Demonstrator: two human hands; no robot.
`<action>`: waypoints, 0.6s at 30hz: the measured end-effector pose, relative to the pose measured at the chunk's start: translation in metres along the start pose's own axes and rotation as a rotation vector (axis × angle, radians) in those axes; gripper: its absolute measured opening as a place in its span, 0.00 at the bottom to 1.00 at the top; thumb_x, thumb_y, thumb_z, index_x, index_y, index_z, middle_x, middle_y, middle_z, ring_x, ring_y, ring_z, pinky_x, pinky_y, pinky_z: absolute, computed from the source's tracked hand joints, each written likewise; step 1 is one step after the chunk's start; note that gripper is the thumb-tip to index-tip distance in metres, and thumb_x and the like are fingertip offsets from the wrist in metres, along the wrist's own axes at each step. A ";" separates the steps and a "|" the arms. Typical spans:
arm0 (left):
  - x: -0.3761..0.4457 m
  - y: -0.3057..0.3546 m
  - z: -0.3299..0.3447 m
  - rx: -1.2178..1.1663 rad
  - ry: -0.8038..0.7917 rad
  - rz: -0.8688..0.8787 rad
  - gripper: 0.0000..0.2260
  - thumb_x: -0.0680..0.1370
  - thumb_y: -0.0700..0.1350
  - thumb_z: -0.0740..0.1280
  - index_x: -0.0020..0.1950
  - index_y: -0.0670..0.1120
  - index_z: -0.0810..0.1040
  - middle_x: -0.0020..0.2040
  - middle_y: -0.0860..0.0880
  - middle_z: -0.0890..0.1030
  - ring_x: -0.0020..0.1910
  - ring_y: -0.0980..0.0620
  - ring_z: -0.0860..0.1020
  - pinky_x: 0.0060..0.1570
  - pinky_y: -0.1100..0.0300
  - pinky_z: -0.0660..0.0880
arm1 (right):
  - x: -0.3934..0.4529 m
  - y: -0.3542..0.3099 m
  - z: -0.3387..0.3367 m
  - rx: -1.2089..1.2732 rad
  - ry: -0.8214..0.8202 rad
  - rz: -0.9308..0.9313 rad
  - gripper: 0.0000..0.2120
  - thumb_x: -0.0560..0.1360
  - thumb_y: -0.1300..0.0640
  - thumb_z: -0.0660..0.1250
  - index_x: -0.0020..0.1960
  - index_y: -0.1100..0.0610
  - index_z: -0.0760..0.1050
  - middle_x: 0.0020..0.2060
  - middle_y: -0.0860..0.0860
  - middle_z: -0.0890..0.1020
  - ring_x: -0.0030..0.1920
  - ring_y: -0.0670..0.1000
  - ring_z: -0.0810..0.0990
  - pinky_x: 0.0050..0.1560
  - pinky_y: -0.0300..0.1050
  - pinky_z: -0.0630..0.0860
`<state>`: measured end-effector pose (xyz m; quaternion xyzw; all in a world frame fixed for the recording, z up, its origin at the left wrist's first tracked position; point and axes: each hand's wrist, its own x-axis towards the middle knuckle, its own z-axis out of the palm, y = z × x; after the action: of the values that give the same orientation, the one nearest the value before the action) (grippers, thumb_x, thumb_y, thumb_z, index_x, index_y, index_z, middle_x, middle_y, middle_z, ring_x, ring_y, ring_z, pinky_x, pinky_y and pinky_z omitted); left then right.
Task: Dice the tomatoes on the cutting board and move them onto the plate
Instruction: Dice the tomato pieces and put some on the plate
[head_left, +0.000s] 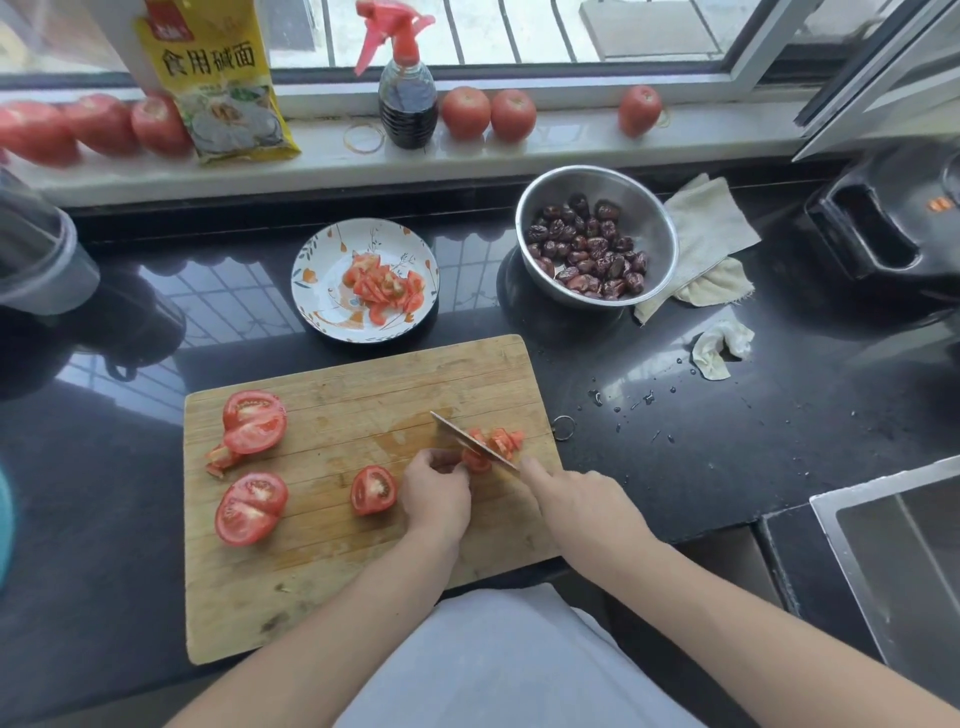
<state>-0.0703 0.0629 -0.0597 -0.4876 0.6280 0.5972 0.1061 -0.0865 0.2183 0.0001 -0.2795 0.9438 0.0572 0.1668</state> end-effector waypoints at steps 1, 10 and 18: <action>0.000 0.000 -0.001 -0.014 0.000 -0.011 0.05 0.78 0.41 0.72 0.46 0.51 0.81 0.44 0.49 0.86 0.45 0.47 0.86 0.50 0.48 0.83 | -0.003 -0.003 0.001 0.036 -0.041 -0.010 0.26 0.71 0.67 0.63 0.64 0.51 0.59 0.38 0.51 0.81 0.37 0.60 0.81 0.32 0.48 0.63; -0.003 -0.005 -0.009 -0.030 0.029 -0.023 0.04 0.79 0.41 0.73 0.47 0.49 0.83 0.44 0.50 0.86 0.45 0.50 0.85 0.41 0.57 0.79 | -0.015 -0.026 0.007 0.387 0.018 0.168 0.09 0.81 0.57 0.56 0.48 0.49 0.56 0.35 0.52 0.79 0.32 0.60 0.68 0.31 0.50 0.65; -0.004 -0.004 -0.006 -0.006 0.058 -0.012 0.04 0.78 0.41 0.74 0.44 0.48 0.82 0.42 0.49 0.86 0.43 0.46 0.84 0.37 0.57 0.75 | -0.027 -0.044 -0.005 0.117 -0.090 0.116 0.25 0.55 0.66 0.70 0.50 0.51 0.69 0.24 0.47 0.59 0.20 0.54 0.72 0.25 0.43 0.54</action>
<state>-0.0624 0.0604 -0.0580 -0.5089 0.6259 0.5840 0.0898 -0.0426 0.1945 0.0133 -0.2112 0.9517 0.0241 0.2214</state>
